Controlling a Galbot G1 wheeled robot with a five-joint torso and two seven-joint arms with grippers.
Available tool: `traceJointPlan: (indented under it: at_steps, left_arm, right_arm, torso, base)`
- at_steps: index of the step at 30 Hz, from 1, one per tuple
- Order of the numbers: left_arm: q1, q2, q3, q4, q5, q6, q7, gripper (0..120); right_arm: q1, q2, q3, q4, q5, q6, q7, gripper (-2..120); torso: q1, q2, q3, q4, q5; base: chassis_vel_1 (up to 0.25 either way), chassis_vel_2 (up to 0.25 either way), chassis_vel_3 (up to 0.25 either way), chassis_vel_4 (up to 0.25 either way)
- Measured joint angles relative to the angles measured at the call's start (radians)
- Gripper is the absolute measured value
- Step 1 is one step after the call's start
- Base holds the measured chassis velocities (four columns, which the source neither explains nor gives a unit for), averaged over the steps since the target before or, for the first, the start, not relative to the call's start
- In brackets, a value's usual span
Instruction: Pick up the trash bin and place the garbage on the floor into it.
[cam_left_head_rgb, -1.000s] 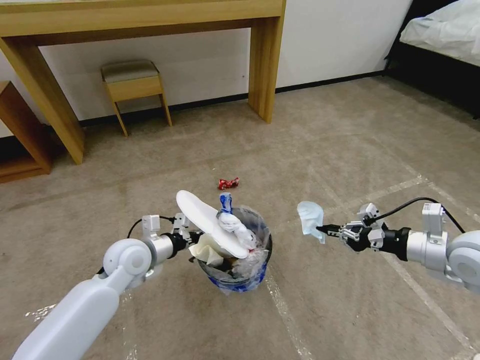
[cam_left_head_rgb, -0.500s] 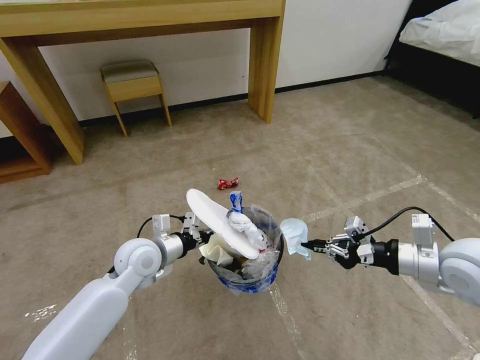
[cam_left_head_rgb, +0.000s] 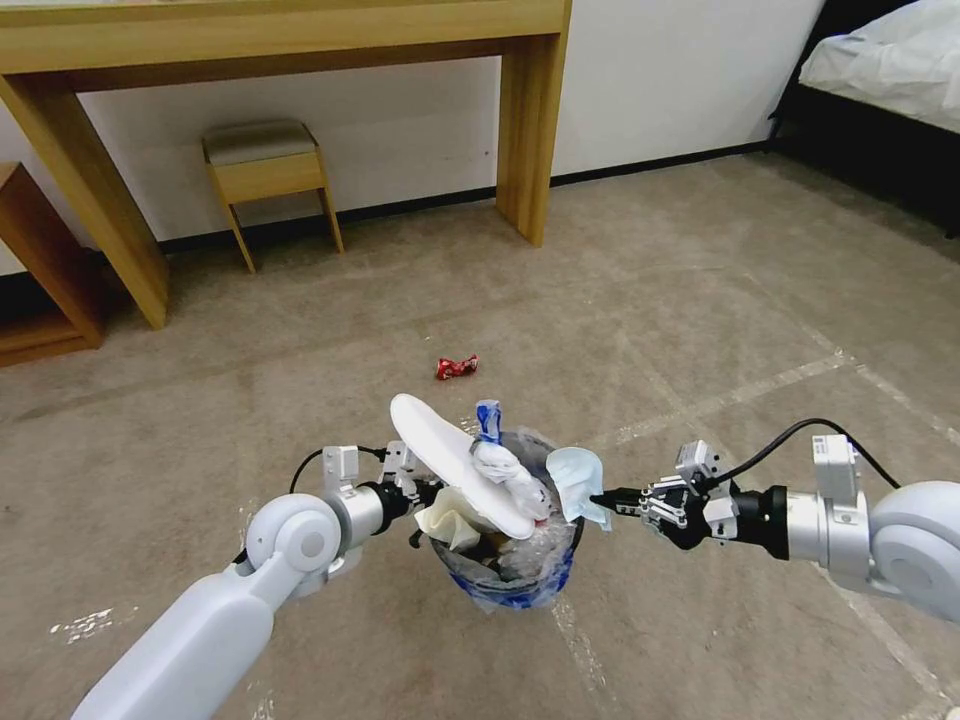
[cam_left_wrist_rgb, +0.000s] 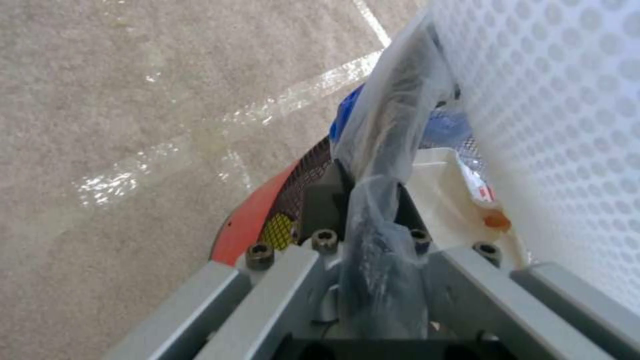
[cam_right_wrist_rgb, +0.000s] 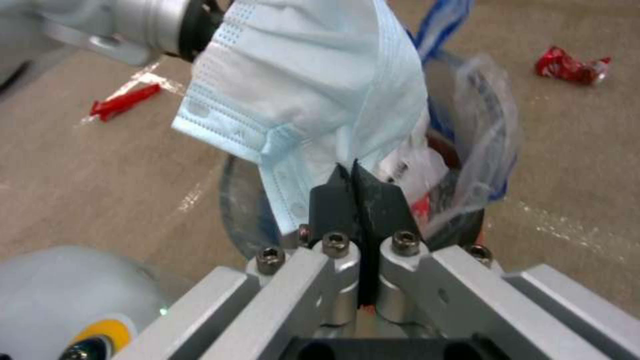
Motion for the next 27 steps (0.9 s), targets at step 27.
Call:
traceJointPlan:
  at_steps: [27]
  left_arm:
    - [0.007,-0.033,0.066,-0.042,-0.019,0.010,-0.018,1]
  right_arm:
    - [0.038,0.101,-0.076,-0.062,-0.083,0.016,0.036,0]
  torso:
    - [0.000,0.000,0.000,0.0001,0.0000]
  base:
    - [0.000,0.000,0.000,0.000]
